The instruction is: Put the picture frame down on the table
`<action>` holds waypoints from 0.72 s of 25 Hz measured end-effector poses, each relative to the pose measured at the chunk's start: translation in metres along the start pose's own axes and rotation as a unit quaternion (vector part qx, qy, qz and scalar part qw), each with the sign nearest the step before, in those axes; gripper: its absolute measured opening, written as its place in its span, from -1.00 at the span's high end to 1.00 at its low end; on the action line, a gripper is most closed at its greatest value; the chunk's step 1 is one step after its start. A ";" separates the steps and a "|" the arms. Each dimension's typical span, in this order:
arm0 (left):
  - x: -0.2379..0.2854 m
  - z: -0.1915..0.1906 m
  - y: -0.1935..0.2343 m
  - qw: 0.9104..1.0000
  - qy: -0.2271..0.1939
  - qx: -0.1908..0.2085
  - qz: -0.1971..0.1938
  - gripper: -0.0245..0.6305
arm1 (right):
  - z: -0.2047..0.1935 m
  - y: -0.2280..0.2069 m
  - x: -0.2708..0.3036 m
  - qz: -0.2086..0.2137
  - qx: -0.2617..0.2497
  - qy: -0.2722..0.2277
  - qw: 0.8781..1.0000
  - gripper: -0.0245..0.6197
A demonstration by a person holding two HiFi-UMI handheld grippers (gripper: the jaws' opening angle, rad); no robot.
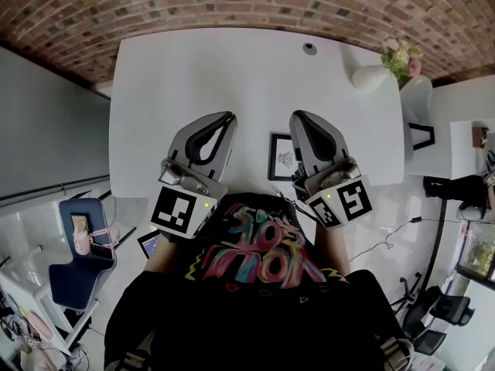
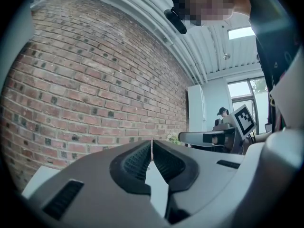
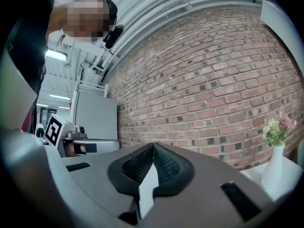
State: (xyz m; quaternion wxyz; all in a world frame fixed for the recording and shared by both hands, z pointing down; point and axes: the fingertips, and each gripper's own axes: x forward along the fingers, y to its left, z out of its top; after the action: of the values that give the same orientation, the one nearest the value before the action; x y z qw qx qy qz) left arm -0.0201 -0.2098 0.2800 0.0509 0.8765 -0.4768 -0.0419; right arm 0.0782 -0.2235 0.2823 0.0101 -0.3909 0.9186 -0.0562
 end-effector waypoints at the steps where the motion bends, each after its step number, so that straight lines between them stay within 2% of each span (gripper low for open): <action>1: 0.000 0.000 0.000 1.000 0.000 0.000 0.000 0.83 | 0.000 0.000 0.000 -0.001 0.000 0.000 1.000 0.86; 7: 0.001 0.001 0.001 1.000 0.000 0.000 0.000 0.83 | 0.000 0.000 0.001 0.002 -0.005 0.005 1.000 0.86; 11: 0.000 -0.010 -0.002 0.999 0.025 0.012 -0.020 0.83 | -0.002 -0.002 0.000 0.004 0.013 0.005 1.000 0.86; 14: 0.002 -0.006 -0.001 1.000 0.012 0.010 -0.021 0.83 | -0.005 -0.003 0.000 0.005 0.020 0.006 1.000 0.86; 18: 0.003 -0.008 0.001 0.999 0.014 0.011 -0.026 0.83 | -0.007 -0.005 0.000 0.004 0.022 0.007 1.000 0.86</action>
State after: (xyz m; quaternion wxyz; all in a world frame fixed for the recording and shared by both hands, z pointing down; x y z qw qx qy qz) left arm -0.0180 -0.2123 0.2874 0.0466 0.8896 -0.4537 -0.0252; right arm 0.0812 -0.2269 0.2901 0.0129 -0.3869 0.9186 -0.0793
